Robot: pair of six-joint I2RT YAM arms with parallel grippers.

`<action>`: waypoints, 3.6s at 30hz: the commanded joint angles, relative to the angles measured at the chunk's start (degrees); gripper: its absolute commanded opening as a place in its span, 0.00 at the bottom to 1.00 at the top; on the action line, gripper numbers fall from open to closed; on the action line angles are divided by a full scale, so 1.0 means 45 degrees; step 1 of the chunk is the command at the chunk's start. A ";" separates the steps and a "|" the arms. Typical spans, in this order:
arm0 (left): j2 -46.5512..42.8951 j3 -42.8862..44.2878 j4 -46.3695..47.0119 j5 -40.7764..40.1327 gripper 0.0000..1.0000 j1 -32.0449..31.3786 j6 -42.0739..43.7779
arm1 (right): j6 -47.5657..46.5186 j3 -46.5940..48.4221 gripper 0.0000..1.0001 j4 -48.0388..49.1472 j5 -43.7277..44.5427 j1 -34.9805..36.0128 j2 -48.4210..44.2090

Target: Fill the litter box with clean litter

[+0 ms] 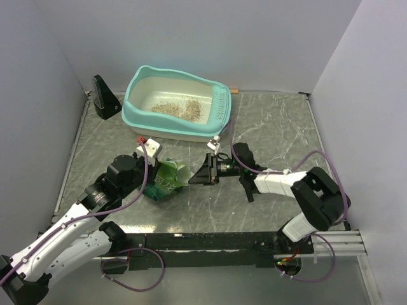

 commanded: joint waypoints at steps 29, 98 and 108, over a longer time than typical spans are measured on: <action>-0.0219 0.0025 0.0927 -0.0523 0.01 -0.0264 0.0047 | -0.0461 -0.2822 0.00 -0.3525 -0.0009 -0.2067 -0.7837; -0.0297 -0.0034 0.0966 -0.1168 0.01 -0.0420 0.0086 | 0.3056 -0.3898 0.00 -0.3586 0.2119 -0.3591 -1.2922; -0.0551 -0.0034 0.1005 -0.1168 0.01 -0.0420 0.0086 | 0.3113 -0.2042 0.00 -0.0794 0.3291 -0.3805 -0.8720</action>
